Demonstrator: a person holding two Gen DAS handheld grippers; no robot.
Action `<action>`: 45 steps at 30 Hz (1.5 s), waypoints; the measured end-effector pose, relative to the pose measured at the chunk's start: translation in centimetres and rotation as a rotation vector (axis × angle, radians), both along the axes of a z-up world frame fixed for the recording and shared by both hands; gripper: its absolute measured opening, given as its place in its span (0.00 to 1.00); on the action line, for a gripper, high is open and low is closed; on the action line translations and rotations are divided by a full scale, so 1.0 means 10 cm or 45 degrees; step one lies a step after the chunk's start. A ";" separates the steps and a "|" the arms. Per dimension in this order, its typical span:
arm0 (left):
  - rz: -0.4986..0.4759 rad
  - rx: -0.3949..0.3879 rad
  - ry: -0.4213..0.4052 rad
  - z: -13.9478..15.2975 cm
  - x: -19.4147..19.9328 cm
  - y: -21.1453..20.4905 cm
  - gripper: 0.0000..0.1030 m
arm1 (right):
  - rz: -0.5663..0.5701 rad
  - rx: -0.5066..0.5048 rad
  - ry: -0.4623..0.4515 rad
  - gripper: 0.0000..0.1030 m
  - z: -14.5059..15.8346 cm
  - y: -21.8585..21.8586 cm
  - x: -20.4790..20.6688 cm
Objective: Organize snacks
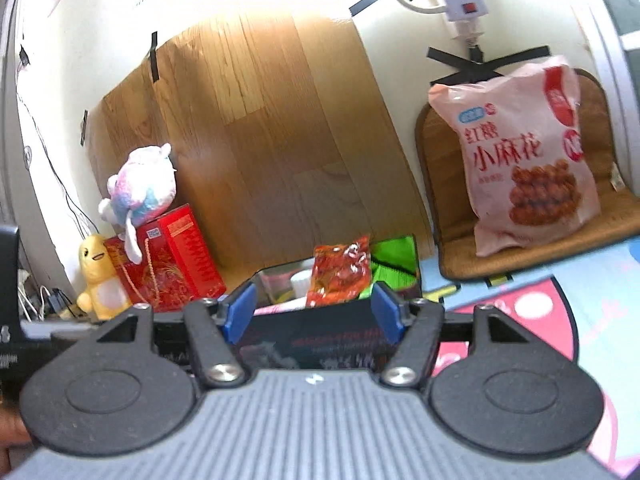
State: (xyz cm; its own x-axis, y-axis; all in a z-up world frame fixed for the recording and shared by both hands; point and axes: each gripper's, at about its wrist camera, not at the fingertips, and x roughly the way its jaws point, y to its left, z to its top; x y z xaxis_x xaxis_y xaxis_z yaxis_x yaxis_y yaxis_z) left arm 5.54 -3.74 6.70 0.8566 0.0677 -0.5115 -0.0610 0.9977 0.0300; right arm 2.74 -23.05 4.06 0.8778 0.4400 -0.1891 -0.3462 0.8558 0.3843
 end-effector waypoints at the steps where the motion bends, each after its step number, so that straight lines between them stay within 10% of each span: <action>1: -0.009 0.002 0.000 -0.01 -0.07 -0.01 1.00 | -0.013 0.010 0.007 0.74 0.00 0.00 -0.05; 18: -0.001 0.076 -0.031 -0.06 -0.83 -0.10 1.00 | -0.058 0.080 -0.023 0.89 0.04 0.07 -0.70; 45: 0.036 0.078 0.117 -0.32 -0.90 -0.02 1.00 | -0.035 0.068 0.018 0.91 -0.04 0.18 -0.73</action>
